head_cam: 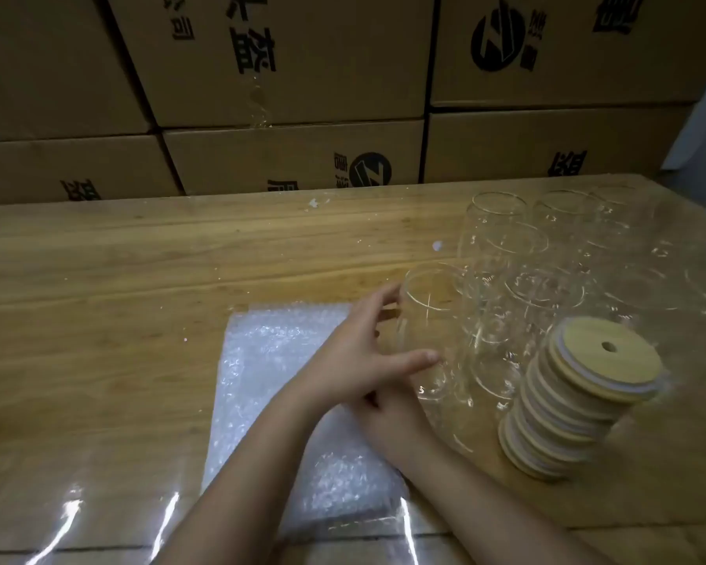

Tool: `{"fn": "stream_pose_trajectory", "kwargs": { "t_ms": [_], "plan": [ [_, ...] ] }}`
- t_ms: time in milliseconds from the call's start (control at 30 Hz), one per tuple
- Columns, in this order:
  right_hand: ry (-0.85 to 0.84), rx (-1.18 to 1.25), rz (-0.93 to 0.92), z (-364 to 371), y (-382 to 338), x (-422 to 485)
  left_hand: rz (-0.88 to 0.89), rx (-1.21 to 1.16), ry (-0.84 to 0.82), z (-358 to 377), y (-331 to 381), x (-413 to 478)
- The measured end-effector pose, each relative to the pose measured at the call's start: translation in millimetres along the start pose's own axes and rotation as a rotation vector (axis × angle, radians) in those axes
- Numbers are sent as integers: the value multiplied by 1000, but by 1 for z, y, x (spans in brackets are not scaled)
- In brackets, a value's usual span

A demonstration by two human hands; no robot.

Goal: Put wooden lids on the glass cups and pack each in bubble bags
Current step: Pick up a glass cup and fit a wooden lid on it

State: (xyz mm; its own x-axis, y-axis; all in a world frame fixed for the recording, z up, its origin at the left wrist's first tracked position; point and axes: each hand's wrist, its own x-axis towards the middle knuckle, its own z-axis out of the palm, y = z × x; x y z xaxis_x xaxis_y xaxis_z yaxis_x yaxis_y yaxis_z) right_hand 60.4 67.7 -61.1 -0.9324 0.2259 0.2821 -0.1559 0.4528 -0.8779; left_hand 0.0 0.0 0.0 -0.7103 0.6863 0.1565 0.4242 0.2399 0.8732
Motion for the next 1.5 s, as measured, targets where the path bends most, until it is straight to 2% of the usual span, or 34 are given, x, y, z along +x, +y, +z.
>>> {"fn": "stream_pose_trajectory", "kwargs": {
  "t_ms": [100, 200, 500, 600, 767, 933, 1133, 1300, 1400, 1500],
  "plan": [
    [40, -32, -34, -2, -1, 1, -55, -19, -159, -1, -1, 12],
    [48, -73, -11, -1, 0, 2, -78, -21, -197, 1, -7, 15],
    [43, -108, -48, -1, 5, 3, -28, -93, -80, 4, -10, 11],
    [40, -39, -78, -2, 0, 7, -16, -148, 33, 4, -13, 11],
    [20, 162, -66, -5, -1, 5, 86, -327, 162, -3, -12, 10],
    [128, 221, -136, -8, -2, 3, 99, -655, 229, -14, -16, 13],
    [289, 290, -145, -14, -3, -2, 66, -905, 315, -19, -16, 14],
    [387, 245, -263, -13, -13, 2, -7, -893, 391, -16, -16, 9],
    [441, 202, -241, -15, -24, 10, -46, -860, 415, -19, -9, 9],
    [432, 170, -242, -24, -42, 25, -97, -780, 352, -27, 0, 9]
  ]
}}
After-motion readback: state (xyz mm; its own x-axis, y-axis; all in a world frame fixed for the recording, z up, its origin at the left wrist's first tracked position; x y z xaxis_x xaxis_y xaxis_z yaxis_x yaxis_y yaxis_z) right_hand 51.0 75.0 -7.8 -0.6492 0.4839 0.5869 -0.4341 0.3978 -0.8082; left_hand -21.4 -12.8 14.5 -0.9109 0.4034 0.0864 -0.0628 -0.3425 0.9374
